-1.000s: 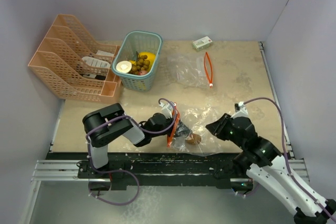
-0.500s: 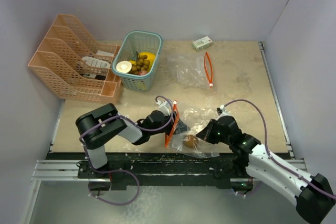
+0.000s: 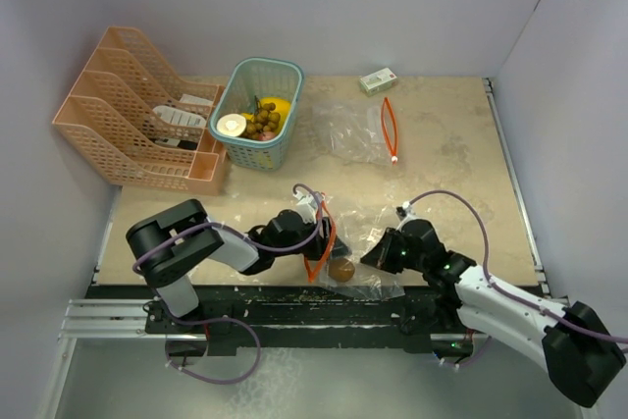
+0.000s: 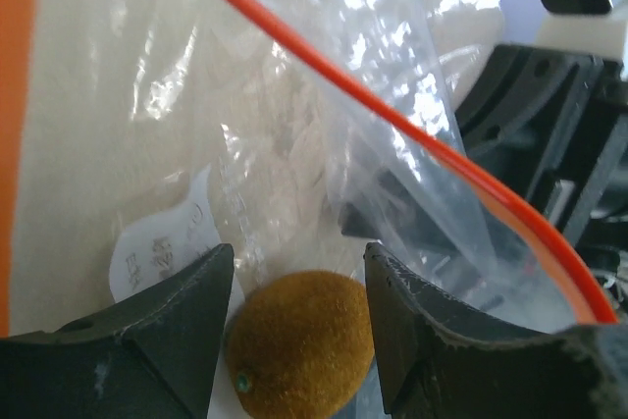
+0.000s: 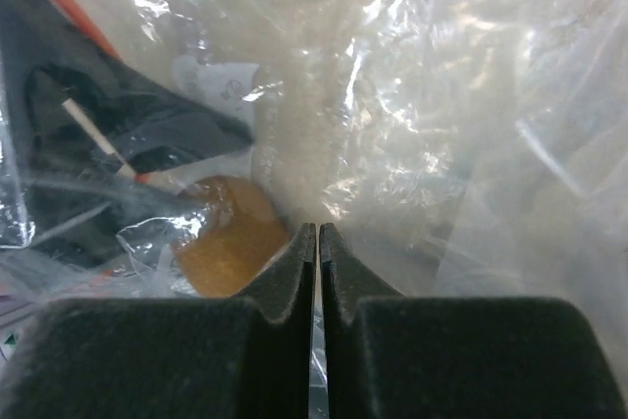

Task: Open the zip-top bag and remove the fake food
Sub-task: Pick up the fake fruit from the zipper food storage bag.

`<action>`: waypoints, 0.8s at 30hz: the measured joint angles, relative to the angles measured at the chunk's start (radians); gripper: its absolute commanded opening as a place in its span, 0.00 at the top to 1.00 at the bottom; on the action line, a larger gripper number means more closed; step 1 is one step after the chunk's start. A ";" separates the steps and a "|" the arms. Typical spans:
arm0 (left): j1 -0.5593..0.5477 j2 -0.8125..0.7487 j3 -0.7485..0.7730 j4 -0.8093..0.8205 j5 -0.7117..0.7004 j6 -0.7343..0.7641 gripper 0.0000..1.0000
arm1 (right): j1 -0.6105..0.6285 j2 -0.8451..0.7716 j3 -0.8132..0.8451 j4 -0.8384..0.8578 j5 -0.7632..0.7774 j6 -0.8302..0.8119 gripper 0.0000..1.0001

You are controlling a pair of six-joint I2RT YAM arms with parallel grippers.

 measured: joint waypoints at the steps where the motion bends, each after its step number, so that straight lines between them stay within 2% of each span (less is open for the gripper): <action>1: -0.006 -0.011 -0.010 -0.005 0.007 0.008 0.40 | 0.000 0.013 0.000 0.004 -0.006 0.000 0.93; 6: -0.054 -0.064 -0.033 -0.057 0.027 0.073 0.36 | 0.000 0.076 0.009 0.021 -0.014 -0.008 0.84; 9: -0.075 -0.073 -0.046 -0.051 0.042 0.098 0.29 | 0.000 0.103 0.019 0.036 -0.014 -0.015 0.81; 12: -0.090 -0.072 -0.061 -0.009 0.063 0.111 0.30 | 0.000 0.123 0.026 0.049 -0.014 -0.023 0.80; 16: -0.129 -0.049 -0.064 0.025 0.067 0.127 0.41 | 0.000 0.127 0.028 0.055 -0.013 -0.026 0.80; 20: -0.168 -0.021 -0.060 0.048 0.058 0.136 0.64 | 0.000 0.095 0.030 0.037 -0.005 -0.027 0.80; 24: -0.177 -0.013 -0.057 0.051 0.044 0.129 0.75 | 0.000 0.039 0.050 -0.010 0.022 -0.038 0.87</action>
